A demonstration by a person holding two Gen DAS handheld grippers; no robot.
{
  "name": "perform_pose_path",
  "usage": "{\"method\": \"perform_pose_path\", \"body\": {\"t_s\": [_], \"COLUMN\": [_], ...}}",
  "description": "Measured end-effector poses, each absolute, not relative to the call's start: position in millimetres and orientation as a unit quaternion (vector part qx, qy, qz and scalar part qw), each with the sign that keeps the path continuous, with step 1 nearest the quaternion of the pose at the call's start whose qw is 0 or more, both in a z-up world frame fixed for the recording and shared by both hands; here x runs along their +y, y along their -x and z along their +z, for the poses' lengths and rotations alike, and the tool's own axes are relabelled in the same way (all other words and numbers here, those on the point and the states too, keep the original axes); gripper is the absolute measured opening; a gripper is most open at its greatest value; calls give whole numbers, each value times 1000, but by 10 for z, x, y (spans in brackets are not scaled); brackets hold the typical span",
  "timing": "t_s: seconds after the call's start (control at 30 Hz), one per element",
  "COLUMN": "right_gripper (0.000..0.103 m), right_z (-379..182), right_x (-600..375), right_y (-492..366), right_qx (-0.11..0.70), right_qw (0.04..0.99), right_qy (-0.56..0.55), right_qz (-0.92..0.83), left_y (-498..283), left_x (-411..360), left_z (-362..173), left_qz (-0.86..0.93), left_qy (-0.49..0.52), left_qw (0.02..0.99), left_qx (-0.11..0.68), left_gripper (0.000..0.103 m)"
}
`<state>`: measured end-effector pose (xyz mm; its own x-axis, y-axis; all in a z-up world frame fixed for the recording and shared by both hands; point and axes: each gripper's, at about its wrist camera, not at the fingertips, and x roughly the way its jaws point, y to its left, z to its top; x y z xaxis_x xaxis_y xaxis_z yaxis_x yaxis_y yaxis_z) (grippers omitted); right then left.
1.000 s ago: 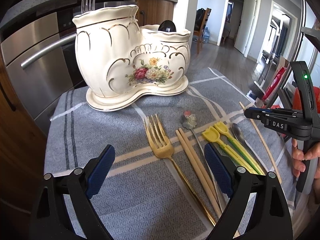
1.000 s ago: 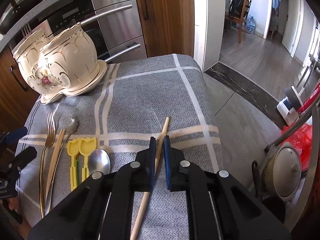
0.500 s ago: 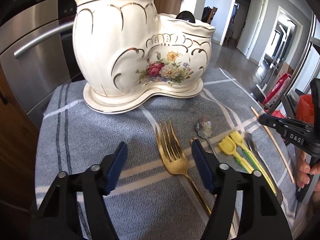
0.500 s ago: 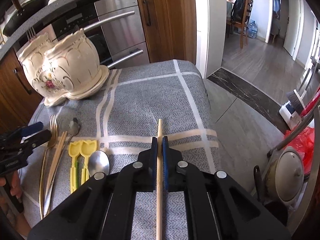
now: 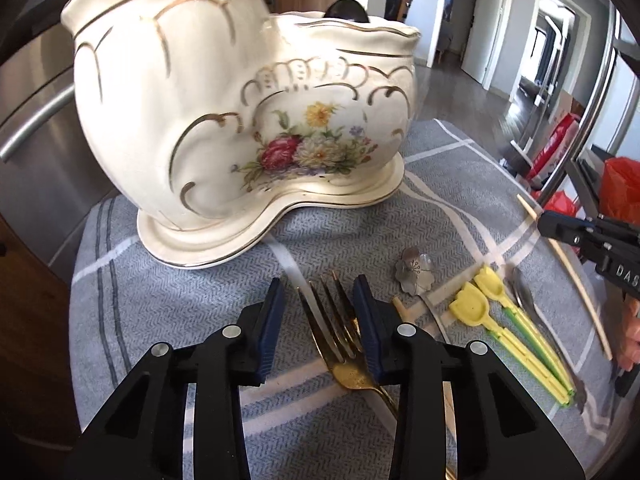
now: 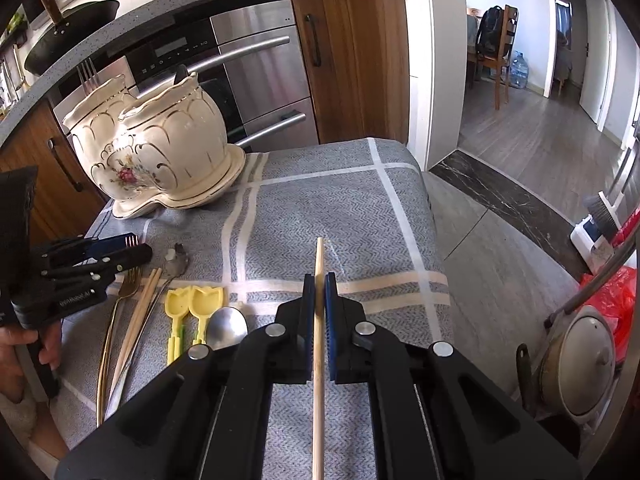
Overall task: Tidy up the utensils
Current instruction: 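Close the left tool on the gold fork, then lift the chopstick with the right tool into the holder while the left tool inserts the gold fork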
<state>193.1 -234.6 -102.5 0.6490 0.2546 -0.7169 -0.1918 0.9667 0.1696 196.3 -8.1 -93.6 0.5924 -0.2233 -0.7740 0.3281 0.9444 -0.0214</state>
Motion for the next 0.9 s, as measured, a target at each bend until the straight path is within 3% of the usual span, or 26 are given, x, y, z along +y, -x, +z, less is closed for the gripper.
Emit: {"method": "perform_pose_path", "body": {"t_s": [0.27,0.43,0.9], "right_gripper": [5,5,5], "right_z": [-1024,-992,-802], "right_x": [-2341,-2368,-2426], "right_y": [-1943,-1930,-1810], "right_qx": [399,389,342], "right_qw": [906,908,924], "right_qy": [-44,-55,-79], "right_qz": [134,142,151], "left_y": [-1900,-1852,-1432], "left_x": [-82,7,280], "left_z": [-900,-852,-246], "left_qz": [-153,-142,-138], "left_qy": [-65,-65,-34], "left_qw": [894,900,938], "left_qx": [416,407,315], "left_gripper": [20,3,3]}}
